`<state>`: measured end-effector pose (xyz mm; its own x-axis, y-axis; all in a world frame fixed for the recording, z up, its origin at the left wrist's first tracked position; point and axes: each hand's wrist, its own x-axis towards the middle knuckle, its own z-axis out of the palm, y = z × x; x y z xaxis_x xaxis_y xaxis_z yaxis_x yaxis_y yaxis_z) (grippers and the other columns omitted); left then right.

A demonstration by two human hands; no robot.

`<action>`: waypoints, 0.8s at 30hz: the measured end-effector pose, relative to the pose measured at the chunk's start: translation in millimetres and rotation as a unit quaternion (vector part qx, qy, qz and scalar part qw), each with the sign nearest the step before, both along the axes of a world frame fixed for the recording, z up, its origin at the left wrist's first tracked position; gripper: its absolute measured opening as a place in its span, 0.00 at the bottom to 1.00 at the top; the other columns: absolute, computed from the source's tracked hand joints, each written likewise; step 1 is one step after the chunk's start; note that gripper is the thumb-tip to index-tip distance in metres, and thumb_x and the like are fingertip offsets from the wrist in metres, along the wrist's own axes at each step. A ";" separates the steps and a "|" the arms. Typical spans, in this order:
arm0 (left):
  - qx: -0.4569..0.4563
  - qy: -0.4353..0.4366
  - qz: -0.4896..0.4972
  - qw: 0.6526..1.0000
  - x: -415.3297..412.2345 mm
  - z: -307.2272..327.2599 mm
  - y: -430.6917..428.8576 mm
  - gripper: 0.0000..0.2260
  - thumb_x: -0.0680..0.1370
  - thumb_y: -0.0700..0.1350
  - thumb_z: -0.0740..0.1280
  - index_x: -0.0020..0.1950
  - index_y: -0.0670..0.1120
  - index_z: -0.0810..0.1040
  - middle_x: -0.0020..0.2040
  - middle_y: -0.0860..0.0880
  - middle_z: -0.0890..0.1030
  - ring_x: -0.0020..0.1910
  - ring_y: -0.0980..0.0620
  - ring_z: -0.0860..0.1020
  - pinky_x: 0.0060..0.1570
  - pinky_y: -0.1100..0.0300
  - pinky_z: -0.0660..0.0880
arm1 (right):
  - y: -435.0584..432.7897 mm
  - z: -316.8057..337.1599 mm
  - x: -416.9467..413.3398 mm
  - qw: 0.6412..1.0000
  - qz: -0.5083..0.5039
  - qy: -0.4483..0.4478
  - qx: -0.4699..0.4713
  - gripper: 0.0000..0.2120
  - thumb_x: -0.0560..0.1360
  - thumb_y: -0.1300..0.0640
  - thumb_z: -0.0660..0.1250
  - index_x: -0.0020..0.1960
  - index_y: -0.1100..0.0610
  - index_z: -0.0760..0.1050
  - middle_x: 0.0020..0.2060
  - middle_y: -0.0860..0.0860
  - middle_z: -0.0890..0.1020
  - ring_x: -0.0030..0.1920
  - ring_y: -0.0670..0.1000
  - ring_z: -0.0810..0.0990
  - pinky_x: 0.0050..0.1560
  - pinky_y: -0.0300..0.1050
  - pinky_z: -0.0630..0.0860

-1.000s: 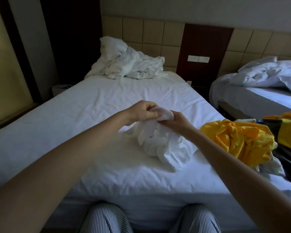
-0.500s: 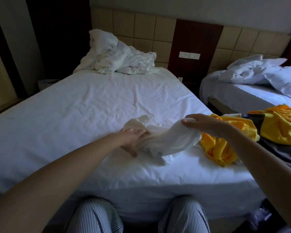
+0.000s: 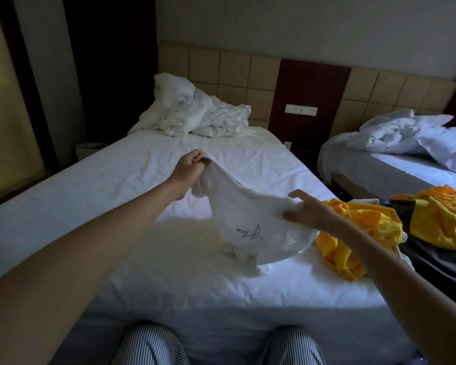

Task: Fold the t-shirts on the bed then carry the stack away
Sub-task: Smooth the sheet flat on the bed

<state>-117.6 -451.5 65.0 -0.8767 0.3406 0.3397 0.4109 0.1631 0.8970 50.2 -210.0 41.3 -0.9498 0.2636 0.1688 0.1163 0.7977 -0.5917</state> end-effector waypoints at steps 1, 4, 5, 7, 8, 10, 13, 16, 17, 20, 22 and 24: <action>0.006 0.004 -0.001 1.000 5.3 8.3 -0.3 0.10 0.78 0.38 0.59 0.37 0.45 0.64 0.34 0.48 0.64 0.34 0.53 0.63 0.34 0.60 0.59 | -3.9 1.5 -0.5 1.000 0.008 -0.010 -0.012 0.14 0.71 0.51 0.72 0.52 0.50 0.69 0.39 0.46 0.76 0.39 0.43 0.75 0.37 0.32 0.71; 0.011 -0.034 -0.023 0.999 20.6 28.4 -1.3 0.12 0.78 0.41 0.62 0.35 0.48 0.70 0.37 0.49 0.73 0.37 0.53 0.71 0.36 0.60 0.65 | -8.9 -0.9 -2.2 0.996 -0.023 -0.067 0.062 0.12 0.70 0.48 0.72 0.45 0.55 0.77 0.37 0.49 0.79 0.39 0.47 0.76 0.41 0.40 0.70; 0.028 -0.083 -0.058 0.995 22.6 35.8 -2.3 0.10 0.78 0.42 0.63 0.37 0.48 0.74 0.37 0.49 0.76 0.38 0.52 0.74 0.36 0.60 0.69 | -7.4 -0.4 -4.2 0.997 -0.048 -0.043 0.046 0.13 0.72 0.49 0.71 0.43 0.60 0.79 0.36 0.51 0.79 0.39 0.49 0.76 0.41 0.41 0.70; 0.084 -0.203 -0.163 0.962 27.3 52.2 -6.3 0.06 0.78 0.44 0.64 0.42 0.48 0.79 0.38 0.49 0.81 0.39 0.51 0.78 0.37 0.61 0.73 | -3.7 9.2 -3.7 0.983 -0.080 0.037 -0.163 0.10 0.75 0.54 0.69 0.45 0.62 0.79 0.41 0.56 0.81 0.42 0.51 0.78 0.45 0.44 0.74; 0.097 -0.234 -0.198 0.947 27.7 58.5 -8.7 0.06 0.77 0.45 0.65 0.45 0.46 0.80 0.39 0.49 0.82 0.39 0.51 0.79 0.38 0.61 0.74 | 0.7 18.9 -2.3 0.956 -0.071 0.084 -0.272 0.10 0.75 0.54 0.68 0.50 0.61 0.79 0.45 0.57 0.82 0.44 0.51 0.80 0.50 0.45 0.76; -0.045 -0.158 -0.216 0.962 25.1 65.9 -12.3 0.10 0.75 0.48 0.69 0.53 0.45 0.80 0.46 0.50 0.81 0.46 0.51 0.78 0.42 0.61 0.73 | 9.0 40.6 3.0 0.913 -0.004 0.137 -0.383 0.17 0.73 0.52 0.70 0.58 0.59 0.76 0.46 0.52 0.84 0.46 0.49 0.81 0.49 0.43 0.78; -0.550 0.144 -0.087 0.818 24.6 51.1 -7.3 0.23 0.70 0.53 0.72 0.63 0.52 0.71 0.54 0.54 0.76 0.54 0.50 0.76 0.45 0.60 0.70 | 12.8 62.2 14.5 0.927 0.009 0.117 -0.357 0.19 0.74 0.50 0.69 0.59 0.60 0.73 0.39 0.51 0.81 0.41 0.48 0.80 0.35 0.37 0.79; -0.489 0.158 0.014 0.858 18.8 26.0 0.5 0.10 0.75 0.53 0.66 0.48 0.48 0.77 0.49 0.48 0.80 0.48 0.46 0.77 0.42 0.58 0.69 | 21.9 65.2 32.4 0.957 0.027 0.024 -0.286 0.23 0.70 0.48 0.72 0.56 0.64 0.75 0.39 0.54 0.82 0.39 0.51 0.81 0.33 0.38 0.79; -0.382 0.097 -0.005 0.919 19.0 20.7 1.1 0.08 0.76 0.50 0.66 0.45 0.46 0.77 0.46 0.46 0.80 0.47 0.45 0.77 0.42 0.57 0.70 | 25.8 65.3 38.5 0.965 0.042 -0.012 -0.257 0.31 0.60 0.41 0.77 0.52 0.62 0.78 0.40 0.54 0.84 0.40 0.52 0.83 0.36 0.40 0.80; -0.085 -0.101 -0.111 0.985 26.6 18.8 5.7 0.07 0.80 0.42 0.61 0.50 0.45 0.79 0.44 0.48 0.80 0.45 0.48 0.78 0.40 0.59 0.74 | 32.1 58.0 46.5 0.990 0.017 -0.143 0.000 0.29 0.58 0.39 0.77 0.51 0.55 0.76 0.46 0.49 0.82 0.49 0.49 0.80 0.51 0.43 0.76; -0.005 -0.153 -0.170 0.973 35.6 20.0 11.8 0.11 0.82 0.42 0.56 0.51 0.46 0.78 0.46 0.47 0.81 0.45 0.50 0.79 0.40 0.60 0.76 | 37.7 52.6 43.9 0.974 -0.014 -0.169 0.153 0.17 0.66 0.47 0.76 0.46 0.53 0.73 0.41 0.46 0.78 0.46 0.49 0.77 0.46 0.40 0.70; -0.062 -0.123 -0.200 0.970 39.4 25.1 16.3 0.11 0.82 0.42 0.57 0.56 0.43 0.78 0.52 0.44 0.80 0.50 0.48 0.79 0.45 0.58 0.77 | 42.0 52.9 41.6 0.972 -0.037 -0.152 0.174 0.14 0.67 0.48 0.76 0.39 0.55 0.74 0.35 0.48 0.76 0.41 0.51 0.76 0.39 0.41 0.69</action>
<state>-78.2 -435.2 90.1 -0.7147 0.6956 0.0729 0.2403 0.1464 0.9596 91.8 -168.0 94.2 -0.9502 0.3104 -0.0262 0.3086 0.9264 -0.2160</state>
